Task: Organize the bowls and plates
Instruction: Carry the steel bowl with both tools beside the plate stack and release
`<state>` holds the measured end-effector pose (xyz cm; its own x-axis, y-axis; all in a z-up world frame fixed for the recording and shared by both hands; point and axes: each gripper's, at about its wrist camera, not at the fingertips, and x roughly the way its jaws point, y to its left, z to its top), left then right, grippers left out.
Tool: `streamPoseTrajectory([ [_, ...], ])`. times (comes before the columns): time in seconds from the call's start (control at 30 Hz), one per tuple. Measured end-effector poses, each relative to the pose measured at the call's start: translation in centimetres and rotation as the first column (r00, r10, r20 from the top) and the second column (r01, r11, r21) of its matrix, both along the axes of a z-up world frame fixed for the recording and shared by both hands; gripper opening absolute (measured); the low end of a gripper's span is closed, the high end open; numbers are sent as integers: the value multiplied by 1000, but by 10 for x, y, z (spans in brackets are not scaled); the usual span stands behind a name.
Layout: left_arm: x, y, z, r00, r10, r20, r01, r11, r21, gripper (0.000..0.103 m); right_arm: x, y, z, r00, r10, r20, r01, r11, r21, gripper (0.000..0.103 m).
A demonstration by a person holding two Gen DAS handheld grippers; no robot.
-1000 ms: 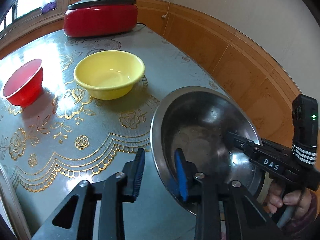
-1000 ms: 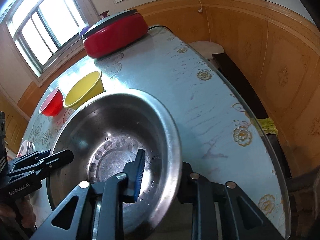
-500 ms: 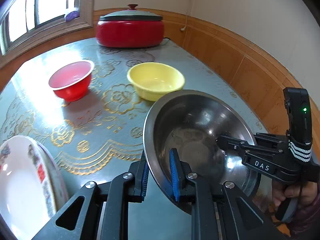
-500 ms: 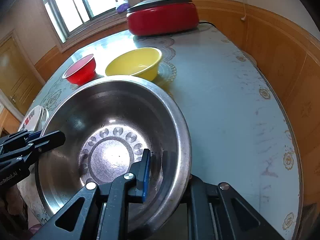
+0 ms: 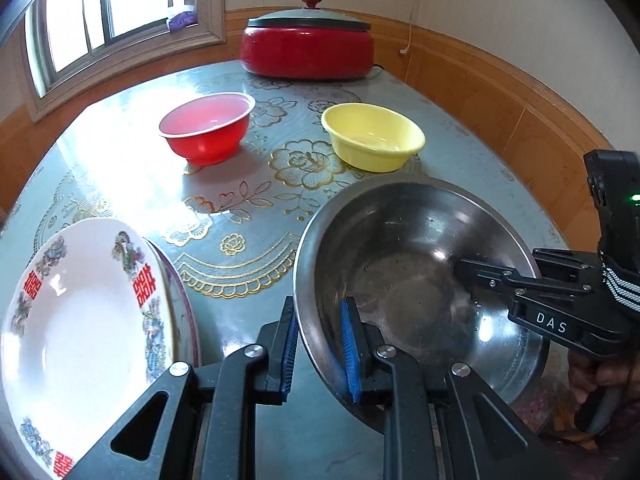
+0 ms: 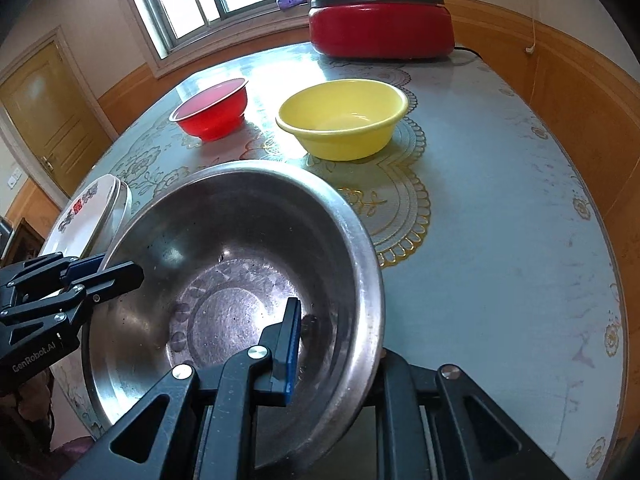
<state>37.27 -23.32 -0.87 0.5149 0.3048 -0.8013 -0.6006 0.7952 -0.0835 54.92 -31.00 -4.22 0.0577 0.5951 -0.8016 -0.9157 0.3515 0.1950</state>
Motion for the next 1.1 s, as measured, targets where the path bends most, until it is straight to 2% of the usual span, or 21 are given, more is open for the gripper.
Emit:
streamPoseTrajectory([
  [0.37, -9, 9, 20, 998, 36, 48, -38, 998, 40, 21, -10, 9, 6, 998, 5, 55, -5, 1000, 2, 21],
  [0.53, -9, 9, 24, 998, 33, 58, -35, 998, 48, 21, -12, 9, 5, 997, 4, 71, -3, 1000, -9, 22],
  [0.8, -3, 7, 29, 998, 19, 68, -23, 998, 59, 21, -17, 10, 8, 993, 8, 120, -7, 1000, -13, 33],
  [1.1, 6, 6, 30, 998, 4, 66, -9, 998, 62, 21, -12, 6, 16, 986, -16, 166, 15, 1000, 3, 37],
])
